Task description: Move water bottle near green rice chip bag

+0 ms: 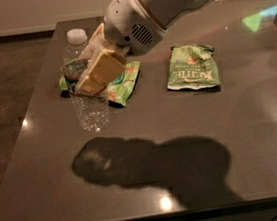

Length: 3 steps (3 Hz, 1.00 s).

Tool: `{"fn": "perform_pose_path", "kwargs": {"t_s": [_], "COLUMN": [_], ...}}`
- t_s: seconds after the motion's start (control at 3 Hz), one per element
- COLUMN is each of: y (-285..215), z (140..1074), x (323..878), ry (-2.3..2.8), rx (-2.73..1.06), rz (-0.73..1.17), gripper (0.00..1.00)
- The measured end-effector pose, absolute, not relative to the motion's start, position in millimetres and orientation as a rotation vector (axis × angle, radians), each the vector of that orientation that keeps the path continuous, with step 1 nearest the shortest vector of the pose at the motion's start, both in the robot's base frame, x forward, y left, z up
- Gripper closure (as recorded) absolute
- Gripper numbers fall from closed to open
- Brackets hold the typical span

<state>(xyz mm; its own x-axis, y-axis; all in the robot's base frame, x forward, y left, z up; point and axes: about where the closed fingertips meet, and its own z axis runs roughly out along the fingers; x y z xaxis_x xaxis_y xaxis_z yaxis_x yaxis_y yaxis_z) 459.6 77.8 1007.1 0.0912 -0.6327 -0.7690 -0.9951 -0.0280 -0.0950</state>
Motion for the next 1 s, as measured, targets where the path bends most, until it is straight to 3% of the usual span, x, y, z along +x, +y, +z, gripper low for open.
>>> {"fn": "perform_pose_path", "kwargs": {"t_s": [1.0], "y": [113], "z": [977], "x": [502], "ry": [1.575], "rx": [-1.716], "rz": [0.666], "gripper": [1.0]}}
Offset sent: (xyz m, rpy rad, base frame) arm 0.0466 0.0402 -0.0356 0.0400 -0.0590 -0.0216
